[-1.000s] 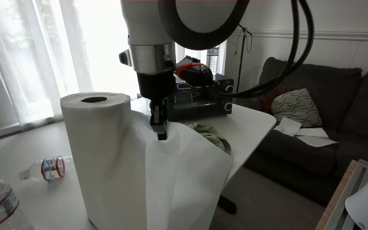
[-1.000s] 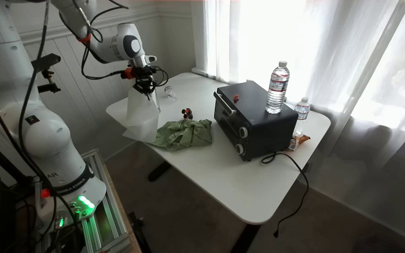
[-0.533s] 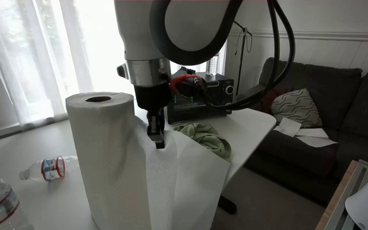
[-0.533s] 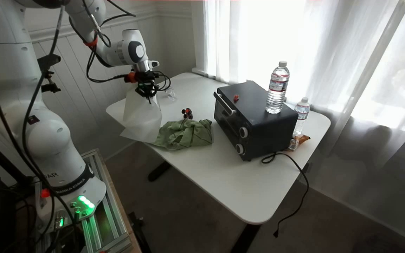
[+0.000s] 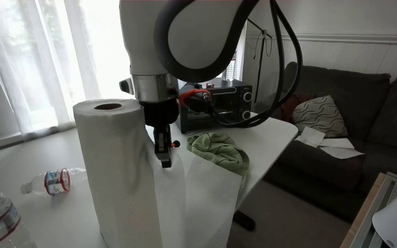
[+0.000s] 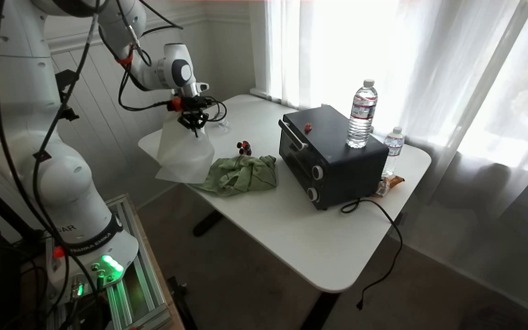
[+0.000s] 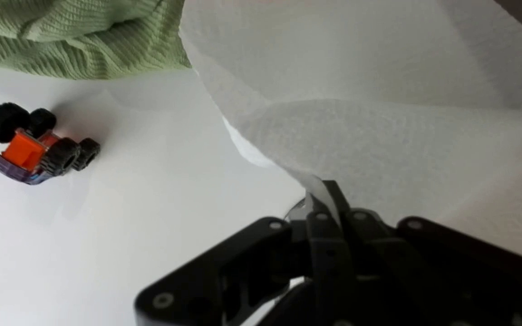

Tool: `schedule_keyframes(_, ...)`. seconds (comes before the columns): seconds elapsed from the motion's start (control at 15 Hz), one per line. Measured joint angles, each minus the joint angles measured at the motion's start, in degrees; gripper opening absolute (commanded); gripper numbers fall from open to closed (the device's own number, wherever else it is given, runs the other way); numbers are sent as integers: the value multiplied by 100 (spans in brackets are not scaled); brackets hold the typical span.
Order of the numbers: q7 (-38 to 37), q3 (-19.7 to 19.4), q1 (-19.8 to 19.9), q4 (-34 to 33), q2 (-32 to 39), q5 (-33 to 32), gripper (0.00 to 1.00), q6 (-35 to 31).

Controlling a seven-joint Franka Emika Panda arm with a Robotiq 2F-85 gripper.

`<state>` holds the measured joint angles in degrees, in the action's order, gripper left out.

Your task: Cut out the paper towel and put it on the green towel

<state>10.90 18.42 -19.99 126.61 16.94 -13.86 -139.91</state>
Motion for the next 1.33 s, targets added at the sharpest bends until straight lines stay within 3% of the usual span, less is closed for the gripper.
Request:
schedule_keyframes(0.67, 1683, 362, 422, -7, 325, 855, 0, -445)
schedule_keyframes(1.33, 2072, 469, 601, -18, 398, 995, 0, -445)
